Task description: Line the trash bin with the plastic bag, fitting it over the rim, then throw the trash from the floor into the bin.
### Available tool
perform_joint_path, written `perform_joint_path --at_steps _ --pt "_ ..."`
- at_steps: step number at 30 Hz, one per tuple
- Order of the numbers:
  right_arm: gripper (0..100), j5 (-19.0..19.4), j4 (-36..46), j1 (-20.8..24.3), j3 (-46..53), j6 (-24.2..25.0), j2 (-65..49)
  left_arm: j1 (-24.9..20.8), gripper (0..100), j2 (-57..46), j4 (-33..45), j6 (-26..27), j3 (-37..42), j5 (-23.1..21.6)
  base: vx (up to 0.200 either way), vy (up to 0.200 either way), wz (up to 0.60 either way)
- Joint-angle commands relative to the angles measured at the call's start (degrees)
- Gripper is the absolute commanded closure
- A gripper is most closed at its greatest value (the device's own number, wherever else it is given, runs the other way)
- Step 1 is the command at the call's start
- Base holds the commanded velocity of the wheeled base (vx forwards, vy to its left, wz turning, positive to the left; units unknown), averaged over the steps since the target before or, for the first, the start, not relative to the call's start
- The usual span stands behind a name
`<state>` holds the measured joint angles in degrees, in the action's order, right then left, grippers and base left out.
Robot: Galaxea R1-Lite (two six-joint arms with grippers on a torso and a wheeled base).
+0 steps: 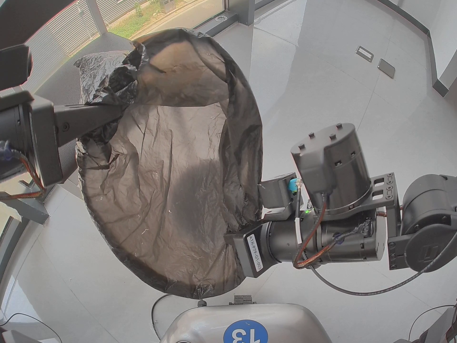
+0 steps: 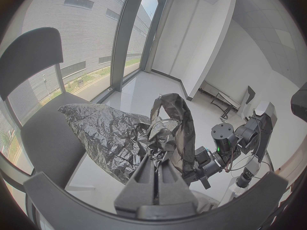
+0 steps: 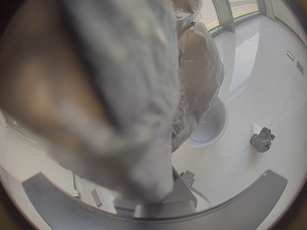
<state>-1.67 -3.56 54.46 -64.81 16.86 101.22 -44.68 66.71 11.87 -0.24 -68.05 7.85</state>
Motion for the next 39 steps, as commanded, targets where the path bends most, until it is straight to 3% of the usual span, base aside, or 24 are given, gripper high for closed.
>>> perform_joint_path --at_steps 1,9,13,17,27,34,39 --pt "100 0.0 0.0 0.7 -0.1 0.0 -0.1 0.1 100 -0.3 1.7 -0.8 -0.2 0.1 0.000 0.000 0.00" --pt "100 0.4 1.0 1.5 0.7 0.1 -0.4 0.1 100 -2.7 14.8 0.2 -1.3 1.2 0.000 0.000 0.00" --pt "100 1.5 2.1 2.1 1.0 0.0 -0.2 0.6 100 -2.0 15.5 0.2 -2.4 1.2 0.000 0.000 0.00" --pt "100 1.5 4.0 2.8 1.3 0.0 -0.1 3.9 100 -0.1 15.6 0.3 -3.0 0.5 0.000 0.000 0.00" --pt "100 1.8 4.3 3.3 6.5 0.3 0.4 4.2 100 5.5 15.7 0.5 -3.9 0.7 0.000 0.000 0.00" --pt "100 4.6 4.0 2.8 7.6 0.5 3.9 3.4 100 10.2 15.7 0.5 -5.8 1.0 0.000 0.000 0.00" --pt "100 4.7 4.4 0.6 10.1 0.0 5.3 3.0 100 14.0 15.5 -0.3 -7.4 0.6 0.000 0.000 0.00"
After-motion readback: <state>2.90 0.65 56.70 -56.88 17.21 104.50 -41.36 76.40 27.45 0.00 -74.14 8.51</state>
